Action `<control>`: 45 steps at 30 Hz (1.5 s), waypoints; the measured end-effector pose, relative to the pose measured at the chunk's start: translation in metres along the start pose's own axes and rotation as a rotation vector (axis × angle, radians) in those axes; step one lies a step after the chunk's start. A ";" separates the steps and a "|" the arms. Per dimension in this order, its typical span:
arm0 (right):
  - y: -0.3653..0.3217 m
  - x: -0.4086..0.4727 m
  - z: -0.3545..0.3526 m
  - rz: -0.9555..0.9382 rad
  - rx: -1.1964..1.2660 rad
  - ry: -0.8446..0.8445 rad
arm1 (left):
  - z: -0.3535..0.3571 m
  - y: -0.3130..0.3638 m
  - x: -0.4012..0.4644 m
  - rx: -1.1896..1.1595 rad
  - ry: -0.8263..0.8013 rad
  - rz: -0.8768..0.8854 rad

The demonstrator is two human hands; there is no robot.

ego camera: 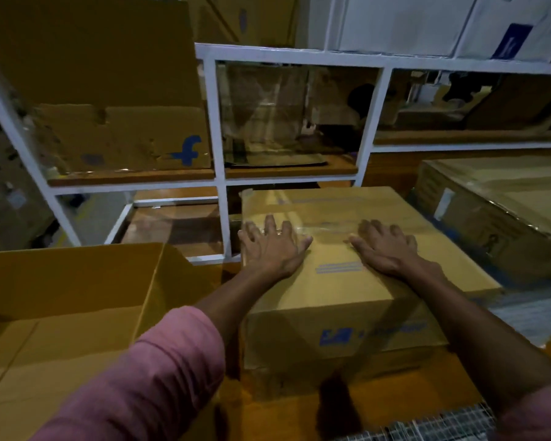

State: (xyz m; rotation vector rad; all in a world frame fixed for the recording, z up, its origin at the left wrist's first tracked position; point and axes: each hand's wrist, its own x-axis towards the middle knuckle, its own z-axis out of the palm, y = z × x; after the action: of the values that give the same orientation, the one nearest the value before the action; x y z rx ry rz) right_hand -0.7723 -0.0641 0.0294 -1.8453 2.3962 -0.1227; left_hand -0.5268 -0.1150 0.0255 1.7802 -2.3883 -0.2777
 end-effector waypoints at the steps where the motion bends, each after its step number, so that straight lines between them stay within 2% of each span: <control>1: 0.012 0.011 -0.002 -0.006 -0.007 0.002 | 0.001 0.007 0.013 0.004 0.004 -0.026; 9: 0.080 0.086 -0.011 -0.015 0.044 -0.043 | 0.011 0.007 0.079 0.057 0.029 -0.218; 14: 0.085 0.111 -0.020 -0.036 0.085 -0.039 | 0.009 0.005 0.090 0.064 0.046 -0.292; 19: 0.092 0.135 -0.023 -0.059 0.088 -0.043 | 0.005 -0.010 0.108 0.029 -0.004 -0.365; 27: 0.092 0.129 -0.024 -0.113 0.129 0.019 | 0.000 -0.016 0.097 -0.031 0.100 -0.295; 31: 0.083 0.106 -0.051 -0.178 0.220 0.171 | -0.032 -0.017 0.078 -0.059 0.270 -0.235; 36: 0.060 0.080 -0.094 -0.223 0.389 0.535 | -0.078 -0.012 0.046 -0.040 0.688 -0.151; 38: 0.055 0.068 -0.099 -0.254 0.440 0.638 | -0.083 -0.015 0.034 -0.047 0.804 -0.084; 40: 0.052 0.052 -0.093 -0.279 0.441 0.684 | -0.078 -0.023 0.019 -0.040 0.823 -0.033; 45: 0.054 0.007 -0.053 -0.291 0.449 0.700 | -0.063 -0.045 -0.023 -0.129 0.756 0.014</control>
State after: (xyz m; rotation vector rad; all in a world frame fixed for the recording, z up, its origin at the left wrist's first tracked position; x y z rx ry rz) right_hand -0.8328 -0.0579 0.0741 -2.1193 2.1332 -1.4093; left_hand -0.4642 -0.1086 0.0757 1.4525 -1.7921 0.2107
